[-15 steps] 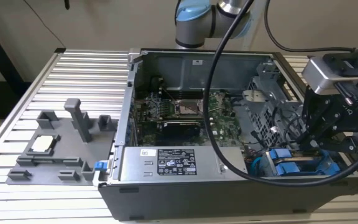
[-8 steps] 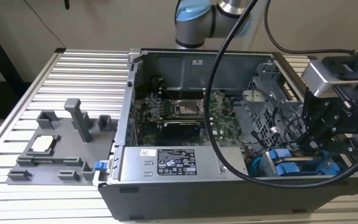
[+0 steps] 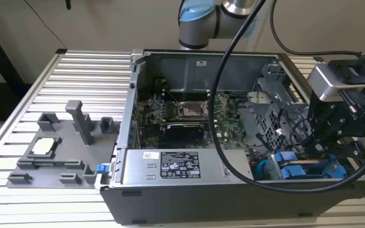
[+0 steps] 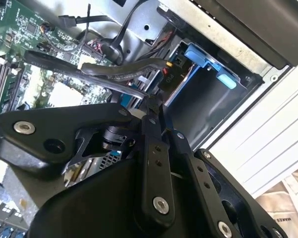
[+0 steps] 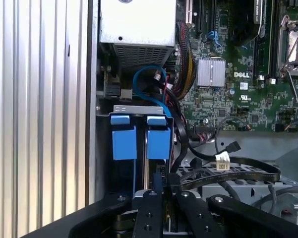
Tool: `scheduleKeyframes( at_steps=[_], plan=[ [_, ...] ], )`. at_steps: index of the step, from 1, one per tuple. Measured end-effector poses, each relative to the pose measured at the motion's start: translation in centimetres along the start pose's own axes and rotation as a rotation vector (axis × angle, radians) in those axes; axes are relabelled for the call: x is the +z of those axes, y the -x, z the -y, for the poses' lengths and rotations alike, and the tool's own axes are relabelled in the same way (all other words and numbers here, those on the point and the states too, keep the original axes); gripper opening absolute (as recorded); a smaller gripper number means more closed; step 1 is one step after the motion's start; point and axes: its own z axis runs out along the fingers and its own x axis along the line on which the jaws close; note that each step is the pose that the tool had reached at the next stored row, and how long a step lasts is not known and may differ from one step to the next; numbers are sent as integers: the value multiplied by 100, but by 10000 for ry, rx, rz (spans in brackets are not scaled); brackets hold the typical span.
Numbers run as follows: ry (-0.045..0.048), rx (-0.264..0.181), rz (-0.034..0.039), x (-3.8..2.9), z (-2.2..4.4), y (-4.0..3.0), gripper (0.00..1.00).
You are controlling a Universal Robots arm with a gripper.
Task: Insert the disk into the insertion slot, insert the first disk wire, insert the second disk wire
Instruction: 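Insert the second disk wire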
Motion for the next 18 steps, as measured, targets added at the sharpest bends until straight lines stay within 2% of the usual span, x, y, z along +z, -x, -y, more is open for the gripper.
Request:
scheduleKeyframes(
  at_steps=[10,18],
  plan=[
    [-88,-11,91,58,2,-3,16],
    [-100,-12,95,96,2,-6,16]
  ],
)
